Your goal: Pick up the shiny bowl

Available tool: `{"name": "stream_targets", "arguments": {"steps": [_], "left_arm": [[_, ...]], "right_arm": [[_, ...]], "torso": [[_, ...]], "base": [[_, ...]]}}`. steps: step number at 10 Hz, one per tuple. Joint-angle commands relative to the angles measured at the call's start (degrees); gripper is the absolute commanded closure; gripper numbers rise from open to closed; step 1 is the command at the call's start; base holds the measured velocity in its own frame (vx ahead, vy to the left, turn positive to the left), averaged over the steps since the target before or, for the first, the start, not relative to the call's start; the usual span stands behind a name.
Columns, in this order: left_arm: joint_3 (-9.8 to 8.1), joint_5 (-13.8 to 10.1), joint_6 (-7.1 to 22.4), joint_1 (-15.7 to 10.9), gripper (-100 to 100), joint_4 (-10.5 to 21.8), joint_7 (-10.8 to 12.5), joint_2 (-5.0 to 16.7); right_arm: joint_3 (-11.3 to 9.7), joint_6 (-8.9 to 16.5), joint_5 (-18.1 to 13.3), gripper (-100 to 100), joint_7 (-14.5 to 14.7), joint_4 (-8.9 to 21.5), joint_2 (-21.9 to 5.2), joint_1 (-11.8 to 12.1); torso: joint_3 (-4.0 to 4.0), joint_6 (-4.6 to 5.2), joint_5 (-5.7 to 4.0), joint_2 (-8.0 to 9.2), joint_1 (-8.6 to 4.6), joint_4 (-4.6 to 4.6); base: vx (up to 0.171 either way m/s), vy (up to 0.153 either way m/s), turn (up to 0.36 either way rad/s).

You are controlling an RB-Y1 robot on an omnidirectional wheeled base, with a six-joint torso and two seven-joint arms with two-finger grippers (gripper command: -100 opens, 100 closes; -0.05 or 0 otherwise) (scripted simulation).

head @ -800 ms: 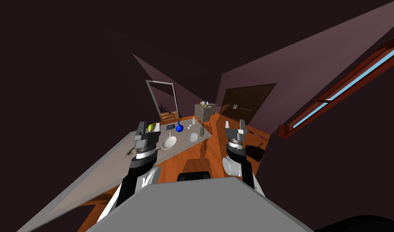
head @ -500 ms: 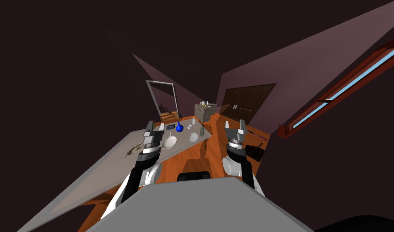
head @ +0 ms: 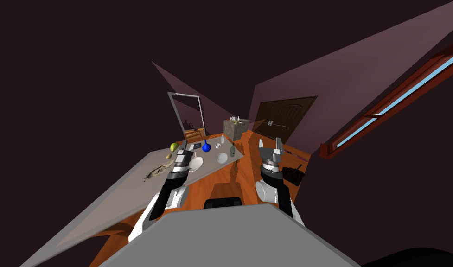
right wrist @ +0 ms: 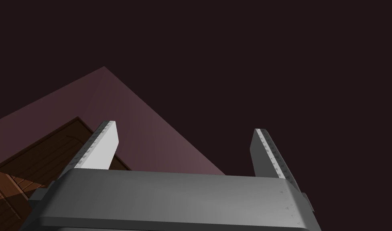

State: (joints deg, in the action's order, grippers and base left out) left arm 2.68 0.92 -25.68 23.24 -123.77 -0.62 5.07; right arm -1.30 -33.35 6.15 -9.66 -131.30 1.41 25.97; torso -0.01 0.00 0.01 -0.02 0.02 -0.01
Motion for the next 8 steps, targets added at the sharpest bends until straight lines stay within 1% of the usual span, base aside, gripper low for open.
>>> {"name": "stream_targets", "arguments": {"steps": [1, 2, 3, 4, 5, 6, 7, 8], "left_arm": [[-0.44, -0.15, 2.50, -1.72, -100, 1.42, -0.20, 0.39], [-0.51, -0.17, 4.39, -3.23, -100, 3.51, -0.72, 0.82], [-0.51, -0.17, 5.00, -3.23, -100, 3.53, -0.72, 0.82], [-0.61, -0.19, 7.52, -4.82, -100, 5.36, -1.25, 1.21], [-0.61, -0.19, 7.65, -4.82, -100, 5.80, -1.25, 1.21], [-0.71, -0.22, 10.43, -6.49, -100, 7.75, -1.80, 1.56], [-0.82, -0.24, 11.87, -8.22, -100, 9.74, -2.36, 1.89], [-0.82, -0.24, 13.34, -8.22, -100, 10.78, -2.36, 1.89]], "right_arm": [[0.00, 0.00, 0.00, 0, 0.00, 0.00, 0.00, 0.00], [0.00, 0.00, 0.00, 0, 0.00, 0.00, 0.00, 0.00], [0.00, 0.00, 0.00, 0, 0.00, 0.00, 0.00, 0.00], [0.00, 0.00, 0.00, 0, 0.00, 0.00, 0.00, 0.00], [0.00, 0.00, 0.00, 0, 0.00, 0.00, 0.00, 0.00], [0.00, 0.00, 0.00, 0, 0.00, 0.00, 0.00, 0.00], [0.00, 0.00, 0.00, 0, 0.00, 0.00, 0.00, 0.00], [0.00, 0.00, 0.00, 0, 0.00, 0.00, 0.00, 0.00]], "torso": [[0.00, 0.00, 0.00, 0.00, 0.00, 0.00], [0.00, 0.00, 0.00, 0.00, 0.00, 0.00], [-0.01, 0.00, 0.00, -0.01, 0.01, 0.00], [0.00, 0.00, 0.00, 0.00, -0.01, 0.00], [-0.01, 0.00, 0.00, -0.01, -0.01, 0.00], [-0.01, 0.00, 0.00, -0.02, -0.01, 0.00], [-0.02, 0.01, 0.00, -0.03, -0.02, -0.01], [-0.03, 0.01, -0.01, -0.05, -0.03, -0.01]], "base": [[0.000, 0.000, 0.000], [0.000, 0.000, 0.000], [0.000, 0.000, 0.000], [0.000, 0.000, 0.000], [0.000, 0.000, 0.000], [0.006, 0.000, -0.007], [0.011, -0.003, -0.014], [0.011, -0.004, -0.008]]}}
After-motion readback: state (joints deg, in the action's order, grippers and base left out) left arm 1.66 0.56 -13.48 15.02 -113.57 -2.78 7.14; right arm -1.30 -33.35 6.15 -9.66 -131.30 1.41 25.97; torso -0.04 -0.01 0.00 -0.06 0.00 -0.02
